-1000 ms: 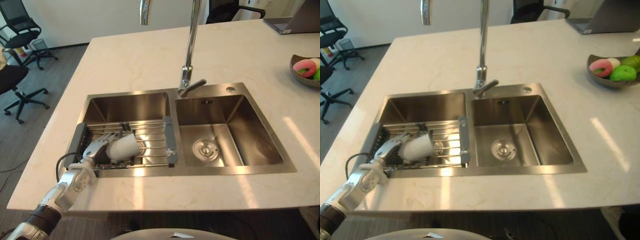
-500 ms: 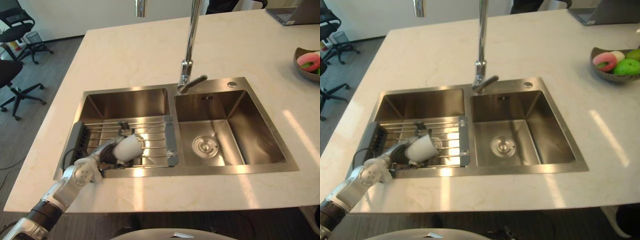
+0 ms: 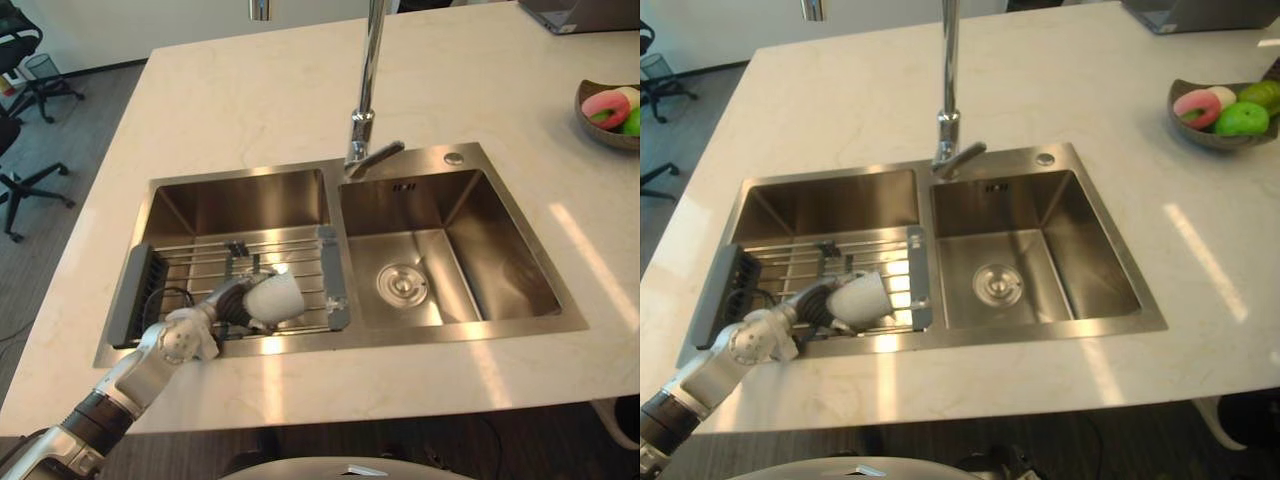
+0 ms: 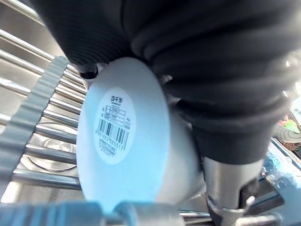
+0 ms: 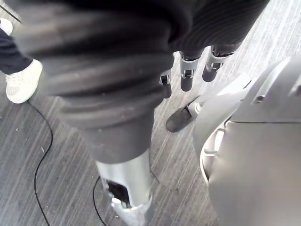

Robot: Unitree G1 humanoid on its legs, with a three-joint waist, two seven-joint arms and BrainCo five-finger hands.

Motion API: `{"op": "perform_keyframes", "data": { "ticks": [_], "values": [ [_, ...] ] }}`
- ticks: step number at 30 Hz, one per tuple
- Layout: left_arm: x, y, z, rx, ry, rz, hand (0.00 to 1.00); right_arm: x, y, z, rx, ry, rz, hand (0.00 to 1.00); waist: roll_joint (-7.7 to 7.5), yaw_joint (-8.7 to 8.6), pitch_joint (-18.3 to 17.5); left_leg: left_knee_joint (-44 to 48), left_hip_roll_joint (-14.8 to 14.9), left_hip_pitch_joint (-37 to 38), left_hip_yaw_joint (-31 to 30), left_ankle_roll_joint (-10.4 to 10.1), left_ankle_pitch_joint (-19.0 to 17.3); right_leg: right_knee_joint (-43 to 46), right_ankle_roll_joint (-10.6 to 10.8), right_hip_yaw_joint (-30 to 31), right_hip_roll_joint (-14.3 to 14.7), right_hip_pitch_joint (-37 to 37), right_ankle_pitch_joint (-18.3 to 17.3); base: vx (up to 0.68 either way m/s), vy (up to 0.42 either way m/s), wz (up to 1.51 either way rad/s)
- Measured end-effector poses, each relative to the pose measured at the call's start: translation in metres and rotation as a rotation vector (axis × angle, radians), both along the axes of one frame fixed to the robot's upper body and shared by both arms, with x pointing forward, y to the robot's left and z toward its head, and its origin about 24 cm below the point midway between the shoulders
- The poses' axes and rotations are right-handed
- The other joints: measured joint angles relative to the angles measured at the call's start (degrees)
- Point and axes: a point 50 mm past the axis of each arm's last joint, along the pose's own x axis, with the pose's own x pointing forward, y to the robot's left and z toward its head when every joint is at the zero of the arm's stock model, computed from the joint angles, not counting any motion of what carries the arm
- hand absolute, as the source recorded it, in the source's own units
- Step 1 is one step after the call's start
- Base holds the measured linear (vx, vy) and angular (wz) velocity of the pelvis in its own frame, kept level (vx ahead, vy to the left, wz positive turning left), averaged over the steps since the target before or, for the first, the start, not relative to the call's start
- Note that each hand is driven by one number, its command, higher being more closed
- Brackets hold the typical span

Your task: Walk over to the sink, pick up the cup, carry it to the dishwasher, place the cup inside the dishwasher, then close the dishwasher door

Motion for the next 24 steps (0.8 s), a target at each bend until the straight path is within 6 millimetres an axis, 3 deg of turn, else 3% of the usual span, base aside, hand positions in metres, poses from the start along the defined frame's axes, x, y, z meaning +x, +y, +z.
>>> {"op": "perform_keyframes", "data": {
  "ticks": [11,16,19,21,24],
  "values": [
    [0.000,0.000,0.000,0.011,-0.032,-0.005,1.00,0.000,0.000,0.000,0.000,0.001,-0.001,0.00,-0.04,-0.09,0.02,-0.03,0.03,0.27,0.08,0.00,-0.02,0.00,-0.02,0.08,0.00,0.22,0.01,0.00,0.000,0.00],
    [0.002,0.004,0.005,-0.090,-0.114,0.108,1.00,0.003,0.003,0.000,0.007,-0.002,0.018,0.00,-0.34,0.14,0.21,-0.02,0.01,0.56,-0.04,0.00,-0.02,0.00,-0.02,-0.02,0.00,0.58,0.01,0.00,0.000,0.00],
    [0.011,0.034,0.033,-0.291,-0.268,0.352,1.00,0.004,0.003,0.000,0.016,-0.012,-0.010,0.00,-1.14,0.49,0.51,0.02,0.01,0.58,-0.15,-0.01,-0.01,0.01,-0.03,-0.15,0.01,0.71,0.02,0.00,0.000,0.01],
    [0.014,0.076,0.076,-0.502,-0.491,0.593,1.00,-0.003,0.002,-0.001,0.028,-0.003,-0.069,0.00,-1.70,1.37,0.28,0.05,-0.05,0.73,-0.34,0.05,0.14,0.16,-0.04,-0.41,-0.03,1.01,0.01,0.00,0.000,0.04],
    [-0.006,0.112,0.129,-0.845,-0.793,0.726,1.00,-0.020,0.000,-0.002,0.038,0.009,-0.180,0.00,-1.73,3.76,0.24,0.07,0.01,0.70,-1.16,0.17,0.53,0.72,-0.06,-1.46,-0.03,1.39,-0.01,0.00,-0.005,0.13]
  ]
}}
